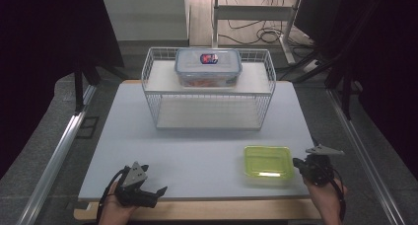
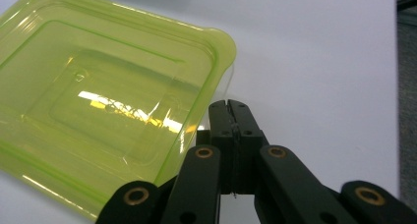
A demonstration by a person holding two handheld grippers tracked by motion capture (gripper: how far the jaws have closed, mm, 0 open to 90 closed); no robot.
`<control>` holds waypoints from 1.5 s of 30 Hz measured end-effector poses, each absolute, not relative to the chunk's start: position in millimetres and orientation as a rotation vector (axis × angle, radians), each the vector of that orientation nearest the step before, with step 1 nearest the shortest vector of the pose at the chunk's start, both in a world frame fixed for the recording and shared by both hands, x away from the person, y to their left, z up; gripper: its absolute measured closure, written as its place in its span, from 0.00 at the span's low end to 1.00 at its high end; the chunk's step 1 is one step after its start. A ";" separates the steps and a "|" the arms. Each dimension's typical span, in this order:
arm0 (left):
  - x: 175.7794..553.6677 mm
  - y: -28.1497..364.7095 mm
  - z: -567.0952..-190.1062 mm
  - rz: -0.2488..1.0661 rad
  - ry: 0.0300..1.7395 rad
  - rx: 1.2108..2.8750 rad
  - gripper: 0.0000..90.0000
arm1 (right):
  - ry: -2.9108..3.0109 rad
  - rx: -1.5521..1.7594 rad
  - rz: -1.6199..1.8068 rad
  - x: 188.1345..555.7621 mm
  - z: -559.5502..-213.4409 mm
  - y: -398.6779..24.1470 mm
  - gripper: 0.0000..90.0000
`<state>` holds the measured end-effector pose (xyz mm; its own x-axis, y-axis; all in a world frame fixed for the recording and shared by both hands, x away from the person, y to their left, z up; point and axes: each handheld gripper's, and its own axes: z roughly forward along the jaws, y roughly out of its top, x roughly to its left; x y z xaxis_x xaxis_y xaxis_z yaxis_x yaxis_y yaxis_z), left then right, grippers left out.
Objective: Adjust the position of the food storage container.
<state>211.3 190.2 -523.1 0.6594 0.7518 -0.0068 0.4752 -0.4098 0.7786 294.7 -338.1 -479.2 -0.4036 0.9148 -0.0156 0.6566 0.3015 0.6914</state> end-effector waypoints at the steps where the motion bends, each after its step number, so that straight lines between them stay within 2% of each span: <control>1: 211.3 190.2 -523.1 0.445 0.947 2.084 0.05 | 2.174 1.395 0.861 294.9 -479.0 -335.6 0.99; 45: 212.1 188.6 -524.8 0.426 0.946 2.089 0.05 | 2.432 1.056 1.020 312.4 -486.5 -190.2 0.99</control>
<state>212.1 188.6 -524.8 0.6656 0.7461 -0.0172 0.4820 -0.4121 0.7732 312.4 -190.2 -486.5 -0.6847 0.7288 0.0072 0.5160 0.4778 0.7110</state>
